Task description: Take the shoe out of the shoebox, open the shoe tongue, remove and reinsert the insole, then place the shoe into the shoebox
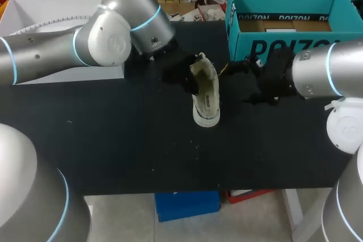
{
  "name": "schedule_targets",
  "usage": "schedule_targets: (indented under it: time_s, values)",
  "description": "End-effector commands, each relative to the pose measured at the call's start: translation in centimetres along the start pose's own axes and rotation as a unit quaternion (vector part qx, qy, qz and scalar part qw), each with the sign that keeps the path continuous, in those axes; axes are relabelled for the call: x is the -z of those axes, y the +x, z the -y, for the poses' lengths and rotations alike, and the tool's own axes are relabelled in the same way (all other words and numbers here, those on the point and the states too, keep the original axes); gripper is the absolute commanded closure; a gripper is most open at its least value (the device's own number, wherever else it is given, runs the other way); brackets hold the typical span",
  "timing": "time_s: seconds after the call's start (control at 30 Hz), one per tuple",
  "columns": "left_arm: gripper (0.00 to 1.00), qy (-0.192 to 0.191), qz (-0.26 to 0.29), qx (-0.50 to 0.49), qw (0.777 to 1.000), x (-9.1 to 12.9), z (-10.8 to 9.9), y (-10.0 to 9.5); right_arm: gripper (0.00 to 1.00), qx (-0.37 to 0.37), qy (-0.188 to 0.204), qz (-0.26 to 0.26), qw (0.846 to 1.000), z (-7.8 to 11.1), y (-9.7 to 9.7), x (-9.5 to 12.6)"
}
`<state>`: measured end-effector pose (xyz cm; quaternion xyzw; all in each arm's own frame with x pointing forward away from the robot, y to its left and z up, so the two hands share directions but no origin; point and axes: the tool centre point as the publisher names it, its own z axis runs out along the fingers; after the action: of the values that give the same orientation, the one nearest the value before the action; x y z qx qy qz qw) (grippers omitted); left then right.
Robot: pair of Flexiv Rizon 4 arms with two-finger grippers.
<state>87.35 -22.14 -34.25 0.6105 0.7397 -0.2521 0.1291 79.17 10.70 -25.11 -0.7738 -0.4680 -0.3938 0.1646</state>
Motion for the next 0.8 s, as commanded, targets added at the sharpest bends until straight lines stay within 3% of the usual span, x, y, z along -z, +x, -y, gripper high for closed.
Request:
schedule_targets:
  time_s: [0.03,0.4,0.6,0.8]
  values:
    - [1.00,-0.013,0.076,0.018,0.997,2.8,0.1,1.7,0.00,0.000,0.000,0.000,1.000,0.0,0.0,0.0]
    - [1.00,-0.024,0.199,0.095,0.975,6.1,-4.9,2.3,0.00,0.000,0.000,0.000,1.000,0.0,0.0,0.0]
    - [1.00,-0.035,0.210,0.107,0.971,7.0,-7.4,1.9,0.00,0.000,0.000,0.000,1.000,0.0,0.0,0.0]
    - [1.00,-0.029,0.214,0.111,0.970,6.6,-9.4,1.1,0.00,0.000,0.000,0.000,1.000,0.0,0.0,0.0]
